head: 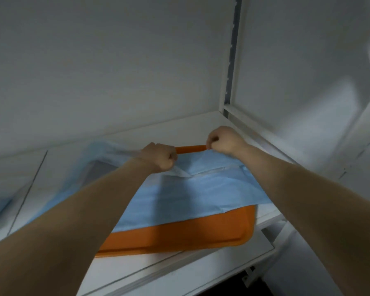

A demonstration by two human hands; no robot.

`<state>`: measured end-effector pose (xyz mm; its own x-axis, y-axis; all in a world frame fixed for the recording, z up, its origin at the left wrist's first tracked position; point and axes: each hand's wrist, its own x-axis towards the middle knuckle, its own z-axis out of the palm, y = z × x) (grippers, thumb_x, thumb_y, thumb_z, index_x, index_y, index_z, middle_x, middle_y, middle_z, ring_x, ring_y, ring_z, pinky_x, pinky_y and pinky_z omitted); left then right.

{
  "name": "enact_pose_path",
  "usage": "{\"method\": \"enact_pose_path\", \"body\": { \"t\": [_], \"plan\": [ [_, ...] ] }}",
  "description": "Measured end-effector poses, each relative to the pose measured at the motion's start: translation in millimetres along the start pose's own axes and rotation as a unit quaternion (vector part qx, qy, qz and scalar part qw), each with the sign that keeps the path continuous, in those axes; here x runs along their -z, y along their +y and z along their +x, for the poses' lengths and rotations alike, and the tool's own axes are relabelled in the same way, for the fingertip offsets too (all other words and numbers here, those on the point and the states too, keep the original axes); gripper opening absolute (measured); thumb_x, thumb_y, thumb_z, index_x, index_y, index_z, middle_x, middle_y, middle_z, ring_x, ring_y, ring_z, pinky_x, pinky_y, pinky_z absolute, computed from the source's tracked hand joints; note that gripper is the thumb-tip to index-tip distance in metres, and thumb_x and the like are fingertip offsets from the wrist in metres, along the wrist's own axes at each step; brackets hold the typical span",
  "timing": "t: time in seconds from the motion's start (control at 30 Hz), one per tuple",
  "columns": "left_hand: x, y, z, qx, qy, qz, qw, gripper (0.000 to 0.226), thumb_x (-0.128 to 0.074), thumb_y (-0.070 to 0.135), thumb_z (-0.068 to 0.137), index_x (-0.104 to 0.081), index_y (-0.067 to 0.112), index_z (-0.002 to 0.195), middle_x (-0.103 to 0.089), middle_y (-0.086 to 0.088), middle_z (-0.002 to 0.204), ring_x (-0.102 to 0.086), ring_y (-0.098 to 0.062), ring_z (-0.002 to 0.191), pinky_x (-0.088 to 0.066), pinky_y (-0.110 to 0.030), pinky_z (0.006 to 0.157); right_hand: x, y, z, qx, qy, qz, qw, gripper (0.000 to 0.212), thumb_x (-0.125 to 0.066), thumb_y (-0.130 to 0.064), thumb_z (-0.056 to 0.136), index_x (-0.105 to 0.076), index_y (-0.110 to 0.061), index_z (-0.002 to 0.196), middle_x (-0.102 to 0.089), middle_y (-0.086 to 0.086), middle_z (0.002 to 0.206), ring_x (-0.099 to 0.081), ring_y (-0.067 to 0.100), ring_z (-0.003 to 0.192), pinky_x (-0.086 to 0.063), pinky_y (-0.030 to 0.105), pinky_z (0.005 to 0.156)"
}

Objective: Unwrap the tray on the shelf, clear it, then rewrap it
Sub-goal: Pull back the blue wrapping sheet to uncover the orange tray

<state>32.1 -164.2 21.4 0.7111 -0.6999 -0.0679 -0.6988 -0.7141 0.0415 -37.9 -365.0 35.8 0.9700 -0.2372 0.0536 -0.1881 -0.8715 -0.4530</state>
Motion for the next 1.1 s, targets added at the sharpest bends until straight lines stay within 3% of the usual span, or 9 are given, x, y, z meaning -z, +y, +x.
{"method": "enact_pose_path", "body": {
  "t": [0.1,0.2,0.33,0.43,0.57,0.67,0.87,0.97,1.1],
  "plan": [
    [5.9,-20.5,-2.6,0.021,-0.051,0.061,0.997,0.046,-0.046,0.013,0.086,-0.049,0.027,0.130,-0.056,0.001,0.132,-0.052,-0.020,0.121,-0.031,-0.029,0.101,-20.9,-33.6,9.7,0.034,-0.072,0.048,0.996,0.024,-0.057,0.001,0.076,-0.076,-0.006,0.089,-0.071,0.010,0.082,-0.057,0.009,0.062,-0.047,0.023,0.065],
    [10.0,-38.3,-3.3,0.021,-0.101,0.137,0.985,0.058,-0.053,0.015,0.084,-0.040,0.032,0.138,-0.054,0.003,0.134,-0.052,-0.020,0.119,-0.029,-0.029,0.100,-39.5,-53.8,16.6,0.022,-0.134,0.079,0.988,0.018,-0.060,-0.010,0.079,-0.073,-0.003,0.087,-0.064,0.008,0.069,-0.053,0.006,0.049,-0.043,0.021,0.057],
    [14.7,-52.5,-1.3,-0.009,-0.108,0.227,0.968,0.051,-0.053,0.021,0.085,-0.045,0.031,0.135,-0.056,-0.001,0.127,-0.050,-0.021,0.117,-0.032,-0.031,0.098,-55.6,-76.2,23.7,0.034,-0.186,0.054,0.980,0.040,-0.073,-0.036,0.077,-0.071,-0.007,0.104,-0.067,0.004,0.095,-0.061,0.016,0.088,-0.047,0.027,0.077],
    [15.9,-59.4,-0.4,-0.027,-0.113,0.266,0.957,0.047,-0.054,0.022,0.086,-0.049,0.024,0.133,-0.054,-0.004,0.125,-0.048,-0.022,0.118,-0.034,-0.033,0.100,-68.3,-89.4,25.2,0.039,-0.195,0.014,0.980,0.058,-0.076,-0.038,0.075,-0.063,-0.006,0.121,-0.064,0.006,0.117,-0.060,0.022,0.108,-0.048,0.030,0.092],
    [14.4,-73.3,0.7,-0.040,-0.105,0.262,0.958,0.044,-0.062,0.027,0.082,-0.055,0.017,0.124,-0.053,-0.005,0.124,-0.053,-0.024,0.114,-0.040,-0.032,0.091,-79.8,-97.2,24.7,0.058,-0.167,-0.052,0.983,0.027,-0.069,-0.017,0.078,-0.068,-0.005,0.103,-0.067,0.012,0.105,-0.063,0.025,0.096,-0.044,0.024,0.069],
    [14.7,-84.7,1.1,-0.031,-0.125,0.218,0.968,0.038,-0.061,0.020,0.080,-0.055,0.015,0.117,-0.060,-0.007,0.118,-0.059,-0.026,0.106,-0.043,-0.030,0.083,-81.1,-97.5,20.2,0.061,-0.161,-0.064,0.983,0.012,-0.064,-0.012,0.079,-0.067,-0.009,0.090,-0.062,0.007,0.089,-0.057,0.019,0.082,-0.035,0.021,0.054],
    [24.1,-99.6,-6.1,-0.052,-0.131,0.270,0.952,0.043,-0.054,0.038,0.085,-0.051,0.027,0.127,-0.057,0.000,0.124,-0.052,-0.020,0.114,-0.029,-0.030,0.100,-82.6,-100.3,11.5,0.060,-0.134,-0.070,0.987,0.004,-0.063,-0.013,0.079,-0.062,-0.015,0.083,-0.056,-0.001,0.087,-0.052,0.015,0.082,-0.034,0.021,0.056],
    [26.0,-120.3,-8.4,-0.019,-0.156,0.284,0.946,0.045,-0.049,0.038,0.083,-0.052,0.027,0.127,-0.058,0.001,0.122,-0.051,-0.020,0.112,-0.034,-0.035,0.105,-85.3,-100.1,8.9,0.064,-0.134,-0.107,0.983,0.028,-0.061,-0.013,0.082,-0.043,-0.023,0.062,-0.053,-0.001,0.082,-0.050,0.016,0.083,-0.030,0.020,0.051],
    [35.1,-138.7,-19.3,-0.025,-0.138,0.350,0.926,0.038,-0.050,0.023,0.089,-0.053,0.028,0.126,-0.058,0.005,0.126,-0.052,-0.018,0.115,-0.034,-0.032,0.103,-87.7,-103.1,6.3,0.082,-0.123,-0.121,0.982,0.005,-0.058,-0.013,0.084,-0.059,-0.017,0.088,-0.061,0.008,0.107,-0.057,0.026,0.102,-0.037,0.024,0.071]
  ]
}}
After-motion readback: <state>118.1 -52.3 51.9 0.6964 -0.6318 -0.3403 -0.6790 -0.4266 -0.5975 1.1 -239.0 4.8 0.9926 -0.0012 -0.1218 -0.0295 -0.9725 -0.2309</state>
